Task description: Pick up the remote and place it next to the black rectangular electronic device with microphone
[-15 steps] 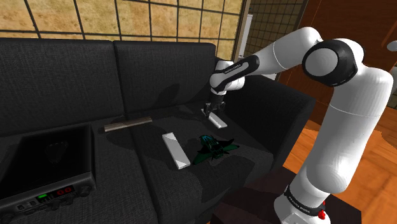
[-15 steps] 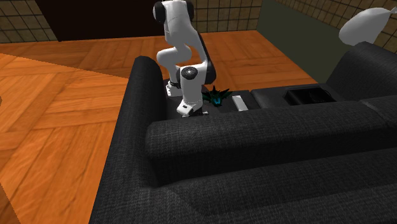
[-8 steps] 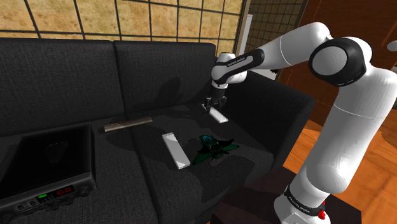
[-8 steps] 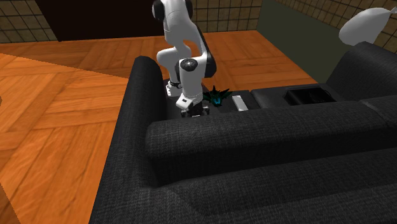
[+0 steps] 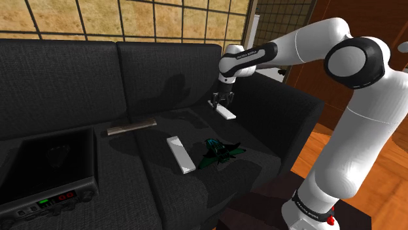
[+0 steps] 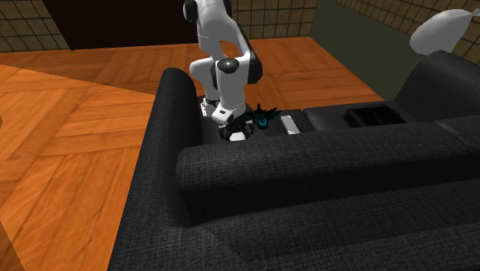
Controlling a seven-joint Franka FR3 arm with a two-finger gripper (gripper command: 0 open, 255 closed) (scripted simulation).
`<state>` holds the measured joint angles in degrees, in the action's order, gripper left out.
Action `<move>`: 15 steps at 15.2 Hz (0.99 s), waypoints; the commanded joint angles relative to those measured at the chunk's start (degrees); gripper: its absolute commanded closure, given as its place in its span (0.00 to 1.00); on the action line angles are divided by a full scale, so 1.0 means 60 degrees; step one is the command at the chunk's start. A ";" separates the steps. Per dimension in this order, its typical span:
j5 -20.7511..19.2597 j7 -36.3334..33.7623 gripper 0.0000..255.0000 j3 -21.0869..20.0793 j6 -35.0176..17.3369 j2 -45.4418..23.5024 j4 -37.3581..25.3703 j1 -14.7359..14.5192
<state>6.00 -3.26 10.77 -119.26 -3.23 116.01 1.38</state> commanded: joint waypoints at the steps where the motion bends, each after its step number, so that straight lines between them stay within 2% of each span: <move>1: -0.0035 -0.0031 1.00 0.0005 0.0242 0.0100 -0.0142 0.0001; 13: -0.0168 -0.0204 1.00 0.0009 0.1677 0.0462 -0.1231 -0.0001; 15: -0.0195 -0.0662 1.00 -0.0215 0.1605 0.0605 -0.1055 -0.0230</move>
<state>4.84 -6.10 10.04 -109.37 0.35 109.46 0.56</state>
